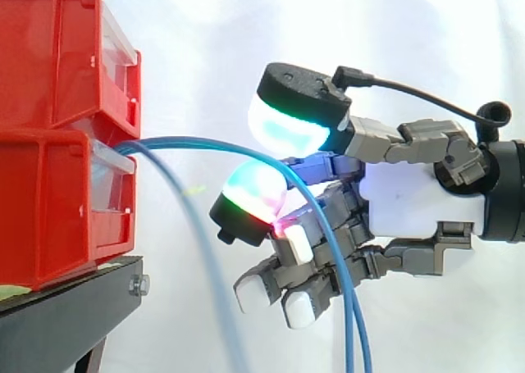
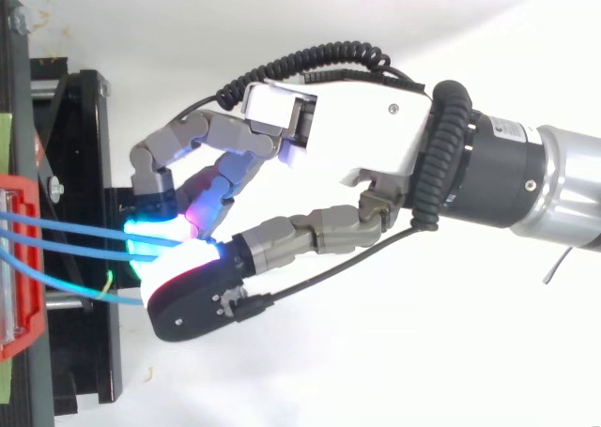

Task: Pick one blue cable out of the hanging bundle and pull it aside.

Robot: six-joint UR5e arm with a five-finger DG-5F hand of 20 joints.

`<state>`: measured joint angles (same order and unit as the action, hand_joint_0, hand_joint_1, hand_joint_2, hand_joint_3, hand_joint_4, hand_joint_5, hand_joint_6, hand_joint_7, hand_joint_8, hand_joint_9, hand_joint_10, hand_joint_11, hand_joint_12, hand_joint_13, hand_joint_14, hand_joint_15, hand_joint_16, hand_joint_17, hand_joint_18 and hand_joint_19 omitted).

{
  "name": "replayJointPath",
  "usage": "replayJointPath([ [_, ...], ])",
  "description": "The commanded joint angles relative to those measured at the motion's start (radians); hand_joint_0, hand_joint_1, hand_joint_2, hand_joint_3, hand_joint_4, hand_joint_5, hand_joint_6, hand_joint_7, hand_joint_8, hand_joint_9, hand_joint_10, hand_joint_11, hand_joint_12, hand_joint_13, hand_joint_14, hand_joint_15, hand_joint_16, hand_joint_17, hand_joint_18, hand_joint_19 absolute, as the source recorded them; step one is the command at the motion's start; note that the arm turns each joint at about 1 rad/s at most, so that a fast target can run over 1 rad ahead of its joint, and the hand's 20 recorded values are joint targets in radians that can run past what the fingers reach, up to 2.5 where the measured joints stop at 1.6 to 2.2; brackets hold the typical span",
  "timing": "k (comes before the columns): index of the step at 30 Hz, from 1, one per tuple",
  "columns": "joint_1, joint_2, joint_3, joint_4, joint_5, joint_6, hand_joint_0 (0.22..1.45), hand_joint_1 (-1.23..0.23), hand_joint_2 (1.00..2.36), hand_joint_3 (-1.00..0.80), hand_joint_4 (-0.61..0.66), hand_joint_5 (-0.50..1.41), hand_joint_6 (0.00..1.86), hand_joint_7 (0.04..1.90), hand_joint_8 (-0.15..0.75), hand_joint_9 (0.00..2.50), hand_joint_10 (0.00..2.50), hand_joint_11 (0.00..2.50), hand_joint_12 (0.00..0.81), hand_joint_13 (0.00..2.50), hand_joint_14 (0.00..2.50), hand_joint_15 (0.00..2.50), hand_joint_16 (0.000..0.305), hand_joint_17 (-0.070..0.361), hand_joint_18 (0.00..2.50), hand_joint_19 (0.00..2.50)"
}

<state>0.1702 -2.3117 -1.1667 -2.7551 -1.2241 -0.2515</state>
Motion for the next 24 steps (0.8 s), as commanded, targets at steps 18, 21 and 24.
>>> replayJointPath([
  [18, -0.012, 0.018, 0.004, -0.005, -0.002, 0.0, 0.71, -0.86, 1.0, -0.5, 0.09, -0.16, 0.92, 1.31, 0.288, 1.01, 0.02, 0.8, 0.341, 0.79, 0.02, 0.41, 0.048, 0.107, 0.84, 0.42],
  [21, -0.014, 0.018, 0.004, -0.006, -0.006, 0.0, 0.69, -0.87, 1.0, -0.5, 0.1, -0.16, 0.92, 1.3, 0.286, 1.02, 0.02, 0.8, 0.337, 0.79, 0.02, 0.41, 0.047, 0.107, 0.85, 0.42],
  [24, -0.014, 0.018, 0.004, -0.006, -0.006, 0.0, 0.62, -0.87, 1.0, -0.5, 0.16, -0.15, 0.92, 1.23, 0.29, 1.05, 0.02, 0.81, 0.333, 0.81, 0.02, 0.42, 0.047, 0.105, 0.85, 0.44],
])
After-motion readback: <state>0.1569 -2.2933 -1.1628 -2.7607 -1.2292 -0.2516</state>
